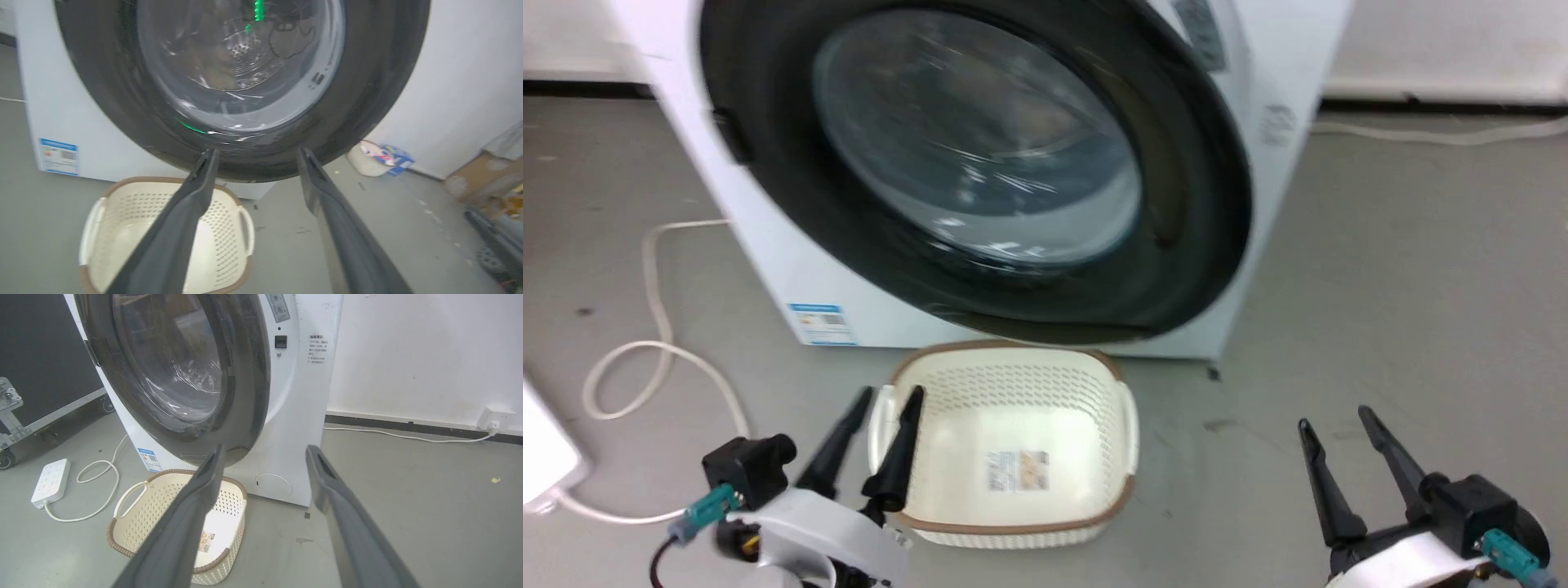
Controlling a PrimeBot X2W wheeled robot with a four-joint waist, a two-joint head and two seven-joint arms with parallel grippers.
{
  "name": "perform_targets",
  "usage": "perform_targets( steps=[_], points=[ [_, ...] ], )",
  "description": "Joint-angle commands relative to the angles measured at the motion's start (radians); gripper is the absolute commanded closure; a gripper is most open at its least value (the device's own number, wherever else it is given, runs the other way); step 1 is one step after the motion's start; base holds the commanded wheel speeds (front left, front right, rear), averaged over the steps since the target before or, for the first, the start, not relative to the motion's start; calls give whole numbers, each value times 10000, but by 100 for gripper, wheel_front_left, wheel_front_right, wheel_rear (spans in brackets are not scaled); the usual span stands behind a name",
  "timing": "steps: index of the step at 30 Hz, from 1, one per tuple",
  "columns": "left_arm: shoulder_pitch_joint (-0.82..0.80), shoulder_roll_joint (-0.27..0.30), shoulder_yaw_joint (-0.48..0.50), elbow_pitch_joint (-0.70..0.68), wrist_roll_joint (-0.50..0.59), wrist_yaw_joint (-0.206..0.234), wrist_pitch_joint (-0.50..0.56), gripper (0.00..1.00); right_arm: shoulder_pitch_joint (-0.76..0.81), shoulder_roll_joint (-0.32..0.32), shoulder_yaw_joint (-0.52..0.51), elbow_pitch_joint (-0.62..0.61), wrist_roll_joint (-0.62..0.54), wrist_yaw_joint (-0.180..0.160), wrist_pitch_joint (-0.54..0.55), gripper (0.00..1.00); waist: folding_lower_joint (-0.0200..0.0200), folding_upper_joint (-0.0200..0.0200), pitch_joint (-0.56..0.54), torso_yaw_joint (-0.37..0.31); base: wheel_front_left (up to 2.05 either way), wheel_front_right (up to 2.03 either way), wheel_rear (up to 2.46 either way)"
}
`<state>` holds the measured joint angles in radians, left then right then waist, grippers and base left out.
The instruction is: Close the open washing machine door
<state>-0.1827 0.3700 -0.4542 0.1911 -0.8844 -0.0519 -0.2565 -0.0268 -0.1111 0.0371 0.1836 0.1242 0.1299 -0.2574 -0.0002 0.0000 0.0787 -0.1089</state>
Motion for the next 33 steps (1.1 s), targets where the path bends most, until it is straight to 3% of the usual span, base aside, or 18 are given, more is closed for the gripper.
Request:
perform_targets(
  steps=[1, 4, 8, 13, 18, 19, 20, 21, 33],
  points=[
    [242, -89, 258, -210, 831, 309, -47, 0, 181, -49, 42, -59, 15, 8, -43, 0, 2, 0, -598, 710, 0, 0, 0],
    [809, -521, 1073, -774, 2635, 952, -49, 0, 289, -30, 178, -88, 23, 8, -42, 0, 2, 0, -729, 964, 0, 0, 0],
    [1478, -1089, 1999, -1559, 4480, 1289, -51, 0, 397, 20, 298, -169, 29, 8, -42, 0, 2, 0, -804, 1217, 0, 0, 0],
    [2209, -1463, 2690, -2085, 6056, 1372, -51, 0, 529, 46, 518, -221, 70, 8, -43, 0, 2, 0, -839, 1458, 0, 0, 0],
    [2586, -1595, 2790, -2149, 6907, 1111, -52, 0, 584, -70, 703, -290, 76, 8, -7, 0, 2, 0, -716, 1745, 0, 0, 0],
    [2581, -1656, 2802, -2166, 6979, 1064, -52, 0, 561, -124, 772, -299, 98, 8, 26, 20, 2, 0, -660, 1800, 0, 0, 0],
    [2564, -1718, 2795, -2183, 7059, 1028, -52, 0, 520, -196, 856, -324, 108, 8, 70, 85, 2, 0, -581, 1862, 0, 0, 0],
    [2533, -1761, 2776, -2176, 7157, 996, -52, 0, 456, -302, 978, -347, 114, 8, 126, 100, 2, 0, -499, 1918, 0, 0, 0],
    [1709, -2267, 2675, -2101, 7792, 657, -52, 0, -1837, -2330, 1825, -831, 1014, 8, 854, 100, 2, 0, 972, 2631, 0, 0, 0]
  ],
)
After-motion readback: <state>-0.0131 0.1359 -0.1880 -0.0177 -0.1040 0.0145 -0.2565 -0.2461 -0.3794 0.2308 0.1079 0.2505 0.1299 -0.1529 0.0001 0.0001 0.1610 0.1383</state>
